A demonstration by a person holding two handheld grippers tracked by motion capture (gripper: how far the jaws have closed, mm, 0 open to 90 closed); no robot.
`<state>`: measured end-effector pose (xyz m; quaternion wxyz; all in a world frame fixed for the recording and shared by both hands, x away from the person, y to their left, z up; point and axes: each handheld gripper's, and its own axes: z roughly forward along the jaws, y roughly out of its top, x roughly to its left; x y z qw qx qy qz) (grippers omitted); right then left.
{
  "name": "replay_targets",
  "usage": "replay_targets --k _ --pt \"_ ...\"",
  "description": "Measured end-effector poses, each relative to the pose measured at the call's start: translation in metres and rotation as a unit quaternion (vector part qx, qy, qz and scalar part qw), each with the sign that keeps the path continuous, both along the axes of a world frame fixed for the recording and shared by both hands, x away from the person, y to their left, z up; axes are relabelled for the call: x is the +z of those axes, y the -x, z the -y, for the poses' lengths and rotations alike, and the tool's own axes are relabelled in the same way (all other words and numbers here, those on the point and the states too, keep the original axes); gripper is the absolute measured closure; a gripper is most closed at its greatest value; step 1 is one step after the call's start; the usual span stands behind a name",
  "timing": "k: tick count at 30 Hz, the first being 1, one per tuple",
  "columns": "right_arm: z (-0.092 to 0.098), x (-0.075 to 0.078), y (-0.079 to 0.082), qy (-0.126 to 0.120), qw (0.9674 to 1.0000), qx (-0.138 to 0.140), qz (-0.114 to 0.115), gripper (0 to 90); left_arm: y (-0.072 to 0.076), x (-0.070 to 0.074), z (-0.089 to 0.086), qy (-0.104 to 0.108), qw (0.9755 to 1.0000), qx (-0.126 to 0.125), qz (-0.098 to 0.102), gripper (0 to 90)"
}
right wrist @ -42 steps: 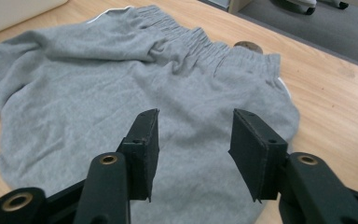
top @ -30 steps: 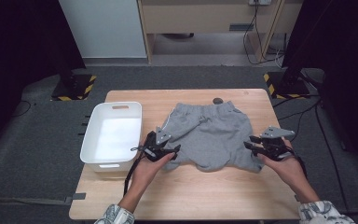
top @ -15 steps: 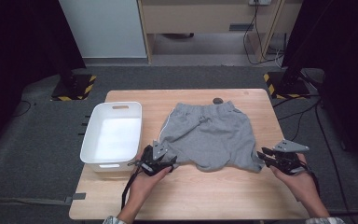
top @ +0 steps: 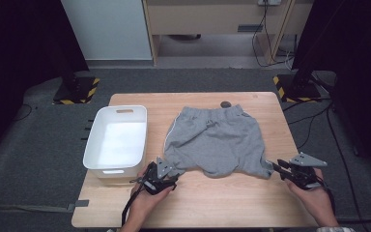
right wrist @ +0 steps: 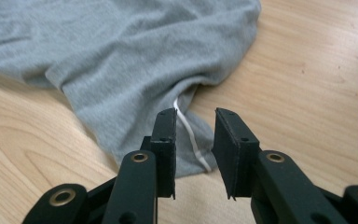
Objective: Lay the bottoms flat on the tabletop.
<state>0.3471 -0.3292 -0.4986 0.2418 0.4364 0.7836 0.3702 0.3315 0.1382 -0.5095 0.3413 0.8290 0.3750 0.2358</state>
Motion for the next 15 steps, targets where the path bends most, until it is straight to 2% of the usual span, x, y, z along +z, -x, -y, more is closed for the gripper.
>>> replay_targets --k 3,8,11,15 --pt "0.0 -0.002 0.001 0.003 1.0 -0.002 -0.001 70.1 0.002 -0.002 0.001 -0.004 1.0 -0.006 -0.005 33.3" --pt "-0.001 -0.004 0.003 0.009 0.9999 -0.004 -0.004 68.9 0.002 -0.004 -0.003 -0.009 0.9999 0.006 -0.008 31.4" --pt "-0.002 -0.005 0.004 0.013 0.9999 -0.003 -0.006 66.8 0.0 -0.008 -0.005 -0.011 0.9998 0.007 -0.014 30.7" --pt "-0.002 -0.005 0.004 0.011 0.9999 -0.006 -0.009 65.0 -0.003 -0.015 -0.001 -0.025 0.9992 -0.002 -0.029 30.4"
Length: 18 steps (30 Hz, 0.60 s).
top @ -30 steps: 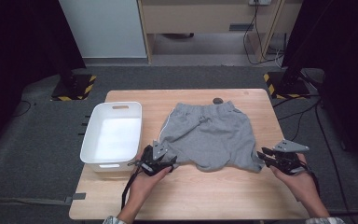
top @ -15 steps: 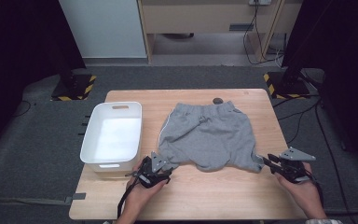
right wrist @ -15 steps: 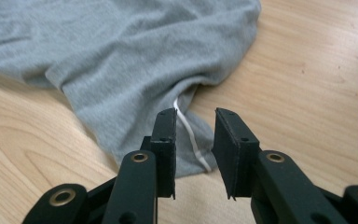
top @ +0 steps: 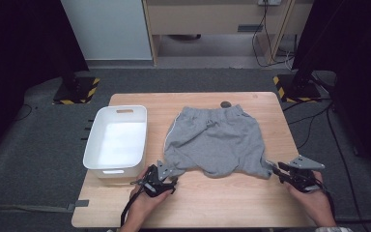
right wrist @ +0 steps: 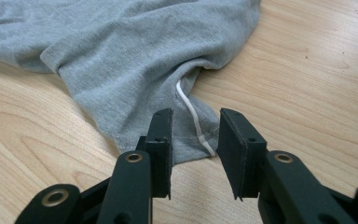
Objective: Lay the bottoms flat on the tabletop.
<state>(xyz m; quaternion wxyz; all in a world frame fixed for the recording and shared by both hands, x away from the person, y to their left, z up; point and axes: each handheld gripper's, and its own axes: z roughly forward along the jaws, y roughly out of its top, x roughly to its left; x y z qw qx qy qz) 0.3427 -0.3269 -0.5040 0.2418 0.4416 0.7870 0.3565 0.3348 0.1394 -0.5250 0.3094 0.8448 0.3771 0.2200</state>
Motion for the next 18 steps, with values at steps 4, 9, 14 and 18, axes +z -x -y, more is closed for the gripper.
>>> replay_targets --k 4,9,14,18 --pt "-0.0009 -0.0016 -0.0004 0.002 1.0 0.001 -0.002 61.5 -0.0011 0.0003 -0.0007 0.0 1.0 0.006 -0.002 30.8" --pt "0.0008 -0.0037 -0.001 0.001 1.0 -0.003 -0.007 58.5 -0.0028 0.0005 -0.0013 0.011 0.9999 0.008 -0.008 40.1" --pt "-0.0003 -0.0056 -0.0009 0.029 0.9995 -0.005 -0.006 60.5 -0.0038 0.0008 -0.0017 0.017 0.9997 0.003 -0.015 49.5" --pt "-0.002 -0.0062 0.0002 0.025 0.9997 0.006 -0.002 60.2 -0.0048 0.0014 -0.0011 0.014 0.9998 0.003 -0.013 59.0"
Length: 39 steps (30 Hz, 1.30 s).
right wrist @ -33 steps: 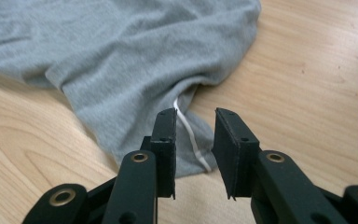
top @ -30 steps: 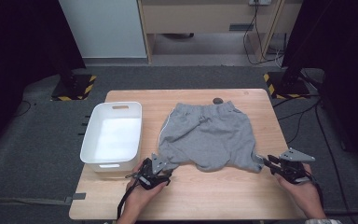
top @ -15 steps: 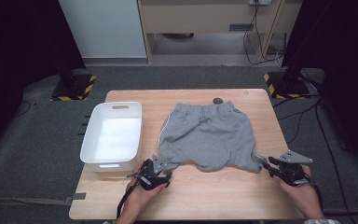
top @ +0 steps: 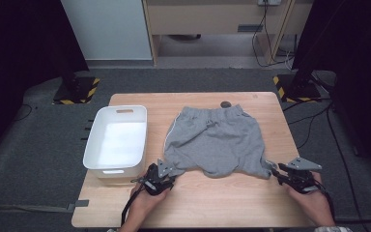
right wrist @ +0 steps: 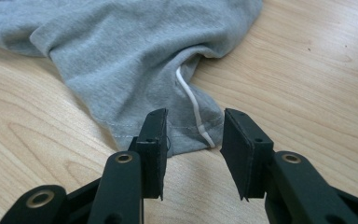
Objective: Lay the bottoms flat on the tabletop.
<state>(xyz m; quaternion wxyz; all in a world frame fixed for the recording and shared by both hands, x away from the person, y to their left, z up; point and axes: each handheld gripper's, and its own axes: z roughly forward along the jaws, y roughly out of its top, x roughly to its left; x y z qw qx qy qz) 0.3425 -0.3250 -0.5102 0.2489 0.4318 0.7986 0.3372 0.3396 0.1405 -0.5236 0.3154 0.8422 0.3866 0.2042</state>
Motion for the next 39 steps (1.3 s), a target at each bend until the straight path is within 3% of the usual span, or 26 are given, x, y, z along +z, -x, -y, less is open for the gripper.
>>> replay_targets --k 7,15,27,30,35,39 --pt "-0.001 -0.006 -0.006 0.011 0.9999 0.0 -0.004 53.8 -0.001 0.0 0.003 -0.007 0.9999 0.003 0.007 68.4" --pt "-0.004 -0.013 -0.017 0.018 0.9996 0.005 -0.021 54.3 -0.003 -0.001 0.005 -0.012 0.9998 0.001 0.013 76.3" --pt "-0.002 -0.014 -0.027 -0.014 0.9993 0.009 -0.035 56.3 -0.005 -0.001 0.005 -0.014 0.9998 -0.003 0.012 82.5" --pt "-0.007 -0.015 -0.028 -0.007 0.9987 0.02 -0.045 60.2 -0.006 -0.001 0.006 -0.013 0.9998 -0.002 0.012 83.0" --pt "-0.012 -0.015 -0.028 0.006 0.9979 0.039 -0.051 76.6 -0.01 -0.002 0.007 -0.011 0.9998 -0.003 0.013 83.5" --pt "-0.013 -0.015 -0.029 0.009 0.9978 0.041 -0.052 81.0 -0.017 -0.002 0.008 -0.006 0.9999 -0.004 0.011 83.9"
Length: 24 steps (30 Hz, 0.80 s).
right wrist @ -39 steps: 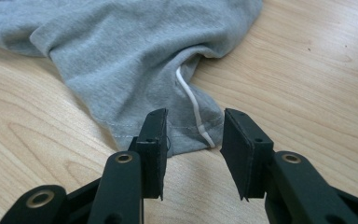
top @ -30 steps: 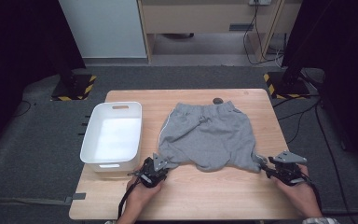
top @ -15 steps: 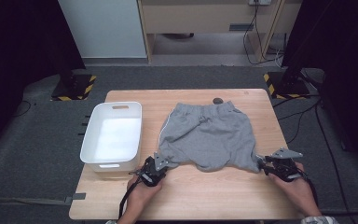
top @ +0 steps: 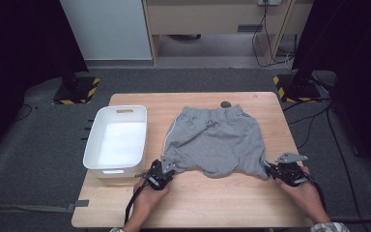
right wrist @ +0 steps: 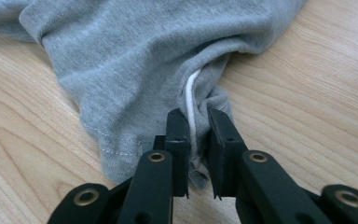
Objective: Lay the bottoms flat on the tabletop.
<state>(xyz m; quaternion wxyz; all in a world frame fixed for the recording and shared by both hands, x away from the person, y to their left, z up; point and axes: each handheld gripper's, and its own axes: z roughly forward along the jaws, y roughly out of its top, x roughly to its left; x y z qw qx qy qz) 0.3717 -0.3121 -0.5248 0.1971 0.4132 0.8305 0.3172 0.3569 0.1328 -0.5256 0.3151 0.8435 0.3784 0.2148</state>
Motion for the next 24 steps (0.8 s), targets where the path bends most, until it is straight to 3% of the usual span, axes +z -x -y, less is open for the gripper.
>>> replay_targets --k 9,15,19,24 --pt "-0.001 0.001 -0.002 0.004 1.0 -0.007 -0.004 82.7 -0.015 0.0 0.001 -0.001 1.0 0.007 0.0 85.1" --pt "0.01 0.02 0.005 -0.048 0.9987 -0.018 -0.005 82.7 -0.002 0.022 -0.004 0.023 0.9997 0.002 0.012 85.2" --pt "0.02 0.035 0.009 -0.078 0.9964 -0.031 -0.003 82.7 0.003 0.035 -0.013 0.036 0.9992 0.013 0.014 85.2" --pt "0.024 0.048 0.007 -0.088 0.9954 -0.038 -0.005 82.4 0.001 0.047 -0.02 0.037 0.9989 0.021 0.02 85.2"
